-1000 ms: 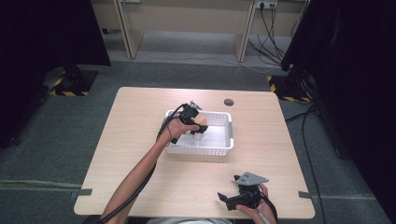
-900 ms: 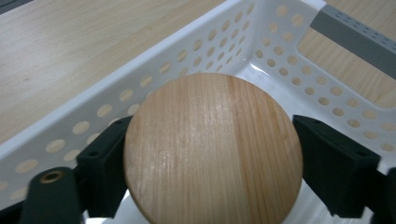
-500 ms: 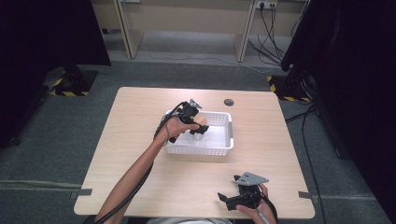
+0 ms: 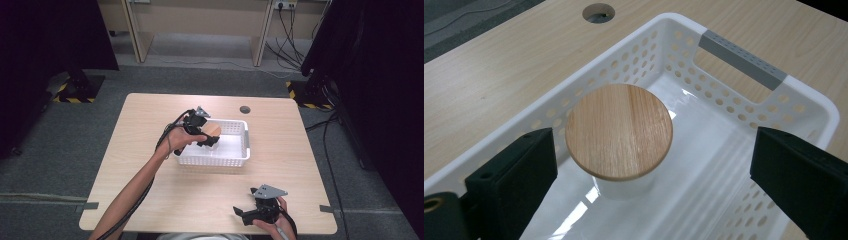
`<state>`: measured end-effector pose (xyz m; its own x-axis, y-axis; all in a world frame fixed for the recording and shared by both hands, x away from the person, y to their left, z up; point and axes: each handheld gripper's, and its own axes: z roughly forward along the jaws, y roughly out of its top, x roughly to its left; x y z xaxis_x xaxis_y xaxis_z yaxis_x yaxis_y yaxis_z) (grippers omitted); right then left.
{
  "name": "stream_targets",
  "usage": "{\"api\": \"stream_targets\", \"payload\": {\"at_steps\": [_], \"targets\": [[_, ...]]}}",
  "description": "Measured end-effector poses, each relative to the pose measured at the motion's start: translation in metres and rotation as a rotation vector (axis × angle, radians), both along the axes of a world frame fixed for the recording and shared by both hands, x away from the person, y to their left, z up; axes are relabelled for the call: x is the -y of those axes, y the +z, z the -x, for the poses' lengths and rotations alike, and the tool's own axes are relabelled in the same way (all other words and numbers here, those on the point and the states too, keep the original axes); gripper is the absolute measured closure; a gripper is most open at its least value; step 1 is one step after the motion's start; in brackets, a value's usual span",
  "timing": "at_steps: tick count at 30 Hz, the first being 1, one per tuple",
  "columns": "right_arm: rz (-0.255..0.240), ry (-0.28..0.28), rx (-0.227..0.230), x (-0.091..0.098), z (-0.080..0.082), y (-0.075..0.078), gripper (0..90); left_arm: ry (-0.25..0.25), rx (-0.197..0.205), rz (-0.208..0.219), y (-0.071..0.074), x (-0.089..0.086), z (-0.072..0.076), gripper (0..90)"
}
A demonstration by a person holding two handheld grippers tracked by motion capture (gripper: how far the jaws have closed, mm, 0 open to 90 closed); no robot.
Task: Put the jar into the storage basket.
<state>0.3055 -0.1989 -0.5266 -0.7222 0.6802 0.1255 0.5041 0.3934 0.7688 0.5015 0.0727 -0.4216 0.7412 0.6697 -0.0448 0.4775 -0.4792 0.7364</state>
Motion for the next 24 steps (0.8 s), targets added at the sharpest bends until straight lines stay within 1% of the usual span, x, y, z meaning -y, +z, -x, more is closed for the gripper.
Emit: {"api": "stream_targets", "payload": {"at_steps": [1,3,6,9,12,21,24], "targets": [[0.0,0.0,0.0,0.0,0.0,0.0,3.3,-0.004,0.003,-0.001,0.001,-0.003,0.004,4.4],[0.0,0.0,-0.002,0.0,0.0,0.0,3.3,-0.011,0.0,0.005,0.002,-0.006,0.007,4.4],[0.001,0.0,-0.001,0.0,0.0,0.0,3.3,-0.014,0.006,0.012,0.004,-0.011,0.012,4.4],[-0.001,-0.001,-0.002,0.0,0.0,0.0,3.3,-0.015,0.007,0.032,0.005,-0.018,0.017,4.4],[-0.001,-0.002,-0.002,0.0,0.0,0.0,3.3,-0.021,0.008,0.032,0.002,-0.025,0.024,4.4],[-0.001,-0.003,-0.002,0.0,0.0,0.0,3.3,-0.04,0.008,0.066,-0.004,-0.04,0.042,4.5],[0.0,-0.004,-0.003,0.0,0.0,0.0,3.3,-0.053,0.012,0.066,-0.005,-0.043,0.048,4.5]]}}
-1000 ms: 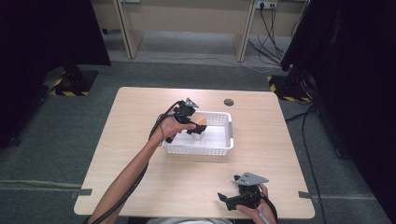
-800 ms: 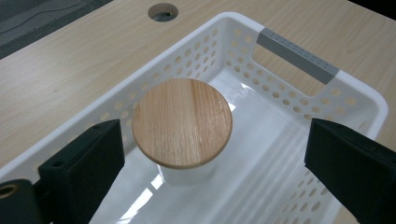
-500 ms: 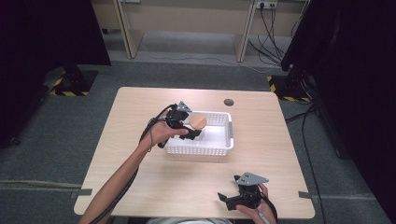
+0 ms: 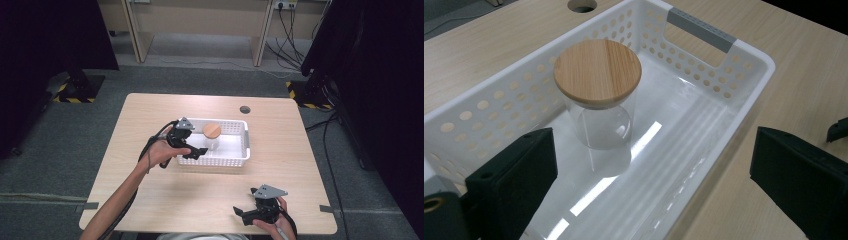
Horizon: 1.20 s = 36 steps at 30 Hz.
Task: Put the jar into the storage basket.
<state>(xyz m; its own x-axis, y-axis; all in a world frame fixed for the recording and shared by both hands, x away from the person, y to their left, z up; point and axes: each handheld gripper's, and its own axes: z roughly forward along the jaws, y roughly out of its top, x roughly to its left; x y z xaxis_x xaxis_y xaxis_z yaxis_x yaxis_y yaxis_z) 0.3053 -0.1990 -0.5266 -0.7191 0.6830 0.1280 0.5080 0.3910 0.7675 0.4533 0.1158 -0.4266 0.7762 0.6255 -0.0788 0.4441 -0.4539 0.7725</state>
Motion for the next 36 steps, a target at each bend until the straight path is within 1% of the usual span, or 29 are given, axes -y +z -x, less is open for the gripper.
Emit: {"api": "stream_targets", "payload": {"at_steps": [11,16,23,25,28,33,36], "targets": [[0.001,0.0,0.001,0.0,0.0,0.0,3.3,-0.043,0.004,0.014,-0.009,-0.007,0.025,4.6],[0.002,0.0,0.002,0.0,0.0,0.0,3.3,-0.056,0.004,0.039,-0.014,-0.008,0.032,4.6],[0.002,0.001,0.003,0.0,0.0,0.0,3.3,-0.071,-0.002,0.05,-0.022,-0.009,0.04,4.6],[0.003,0.001,0.004,0.0,0.0,0.0,3.3,-0.074,-0.001,0.051,-0.024,-0.01,0.043,4.6],[0.004,0.001,0.004,-0.001,0.0,0.0,3.3,-0.074,0.003,0.038,-0.026,-0.011,0.047,4.6],[0.006,0.005,0.005,-0.001,0.001,0.0,3.3,-0.078,0.004,0.033,-0.032,-0.014,0.054,4.7],[0.004,0.004,0.004,-0.001,0.001,0.0,3.3,-0.076,0.007,0.038,-0.035,-0.016,0.059,4.7]]}}
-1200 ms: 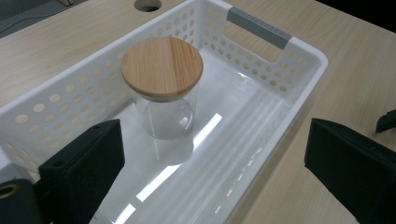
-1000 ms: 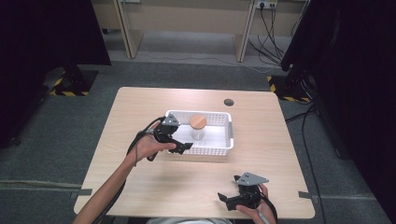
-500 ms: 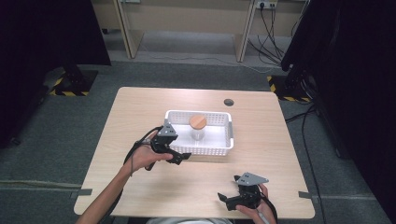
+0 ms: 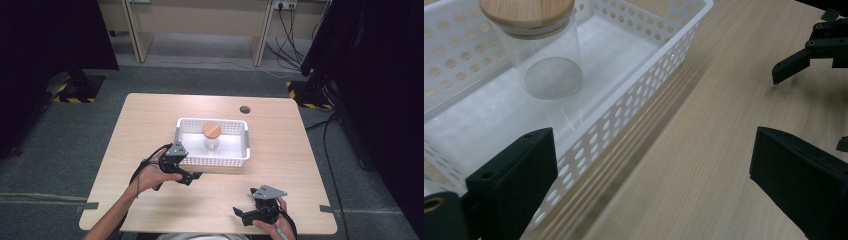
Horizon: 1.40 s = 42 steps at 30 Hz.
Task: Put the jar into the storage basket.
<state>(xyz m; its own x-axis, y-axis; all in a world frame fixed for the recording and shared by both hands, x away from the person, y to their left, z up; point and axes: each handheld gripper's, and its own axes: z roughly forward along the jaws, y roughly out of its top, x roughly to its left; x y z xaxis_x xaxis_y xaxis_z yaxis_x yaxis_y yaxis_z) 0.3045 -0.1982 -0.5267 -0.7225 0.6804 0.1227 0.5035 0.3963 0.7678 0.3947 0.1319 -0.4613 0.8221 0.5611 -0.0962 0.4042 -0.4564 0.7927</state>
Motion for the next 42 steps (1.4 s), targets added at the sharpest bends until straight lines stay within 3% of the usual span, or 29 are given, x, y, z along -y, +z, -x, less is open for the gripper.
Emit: {"api": "stream_targets", "payload": {"at_steps": [10,26,42], "targets": [[0.001,-0.002,0.001,0.0,0.0,0.0,3.3,-0.001,0.021,-0.003,-0.013,-0.005,0.02,4.9],[-0.002,-0.002,-0.002,0.0,0.0,0.0,3.3,0.026,-0.001,0.016,-0.041,-0.029,0.041,5.3],[-0.001,-0.002,0.0,-0.001,0.0,0.0,3.3,0.025,-0.011,0.023,-0.049,-0.038,0.056,5.1]]}}
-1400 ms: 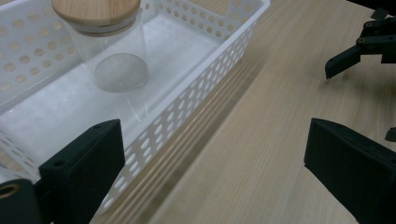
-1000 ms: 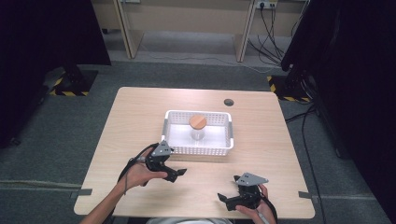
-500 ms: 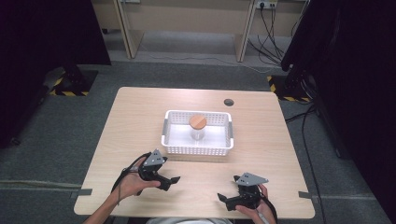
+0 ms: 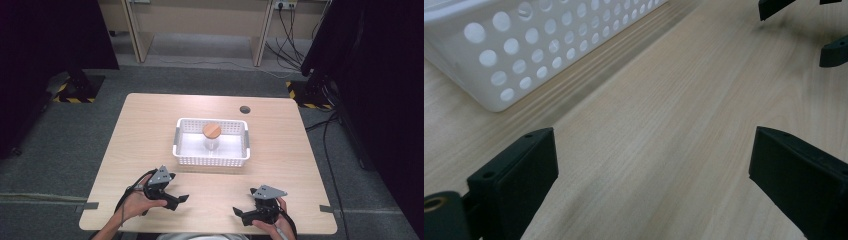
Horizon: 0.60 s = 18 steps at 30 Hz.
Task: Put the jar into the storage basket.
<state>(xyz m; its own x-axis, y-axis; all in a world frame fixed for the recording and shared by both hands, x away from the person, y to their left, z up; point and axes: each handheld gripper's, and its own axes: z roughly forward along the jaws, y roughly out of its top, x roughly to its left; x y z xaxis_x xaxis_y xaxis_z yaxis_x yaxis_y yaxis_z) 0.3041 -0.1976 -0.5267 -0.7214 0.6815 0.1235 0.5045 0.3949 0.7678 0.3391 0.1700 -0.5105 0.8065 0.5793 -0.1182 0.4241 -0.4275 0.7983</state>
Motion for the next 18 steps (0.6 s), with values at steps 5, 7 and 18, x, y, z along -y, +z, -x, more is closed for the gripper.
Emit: {"api": "stream_targets", "payload": {"at_steps": [5,7,18], "targets": [[0.0,0.0,0.001,0.0,0.0,0.0,3.3,0.004,-0.006,-0.003,-0.004,-0.003,0.004,5.1],[0.001,0.001,0.001,0.0,0.0,0.0,3.3,0.01,-0.005,-0.003,-0.005,-0.005,0.006,5.1],[0.002,0.002,0.001,0.0,0.0,0.0,3.3,0.03,-0.017,-0.002,-0.013,-0.017,0.012,5.1]]}}
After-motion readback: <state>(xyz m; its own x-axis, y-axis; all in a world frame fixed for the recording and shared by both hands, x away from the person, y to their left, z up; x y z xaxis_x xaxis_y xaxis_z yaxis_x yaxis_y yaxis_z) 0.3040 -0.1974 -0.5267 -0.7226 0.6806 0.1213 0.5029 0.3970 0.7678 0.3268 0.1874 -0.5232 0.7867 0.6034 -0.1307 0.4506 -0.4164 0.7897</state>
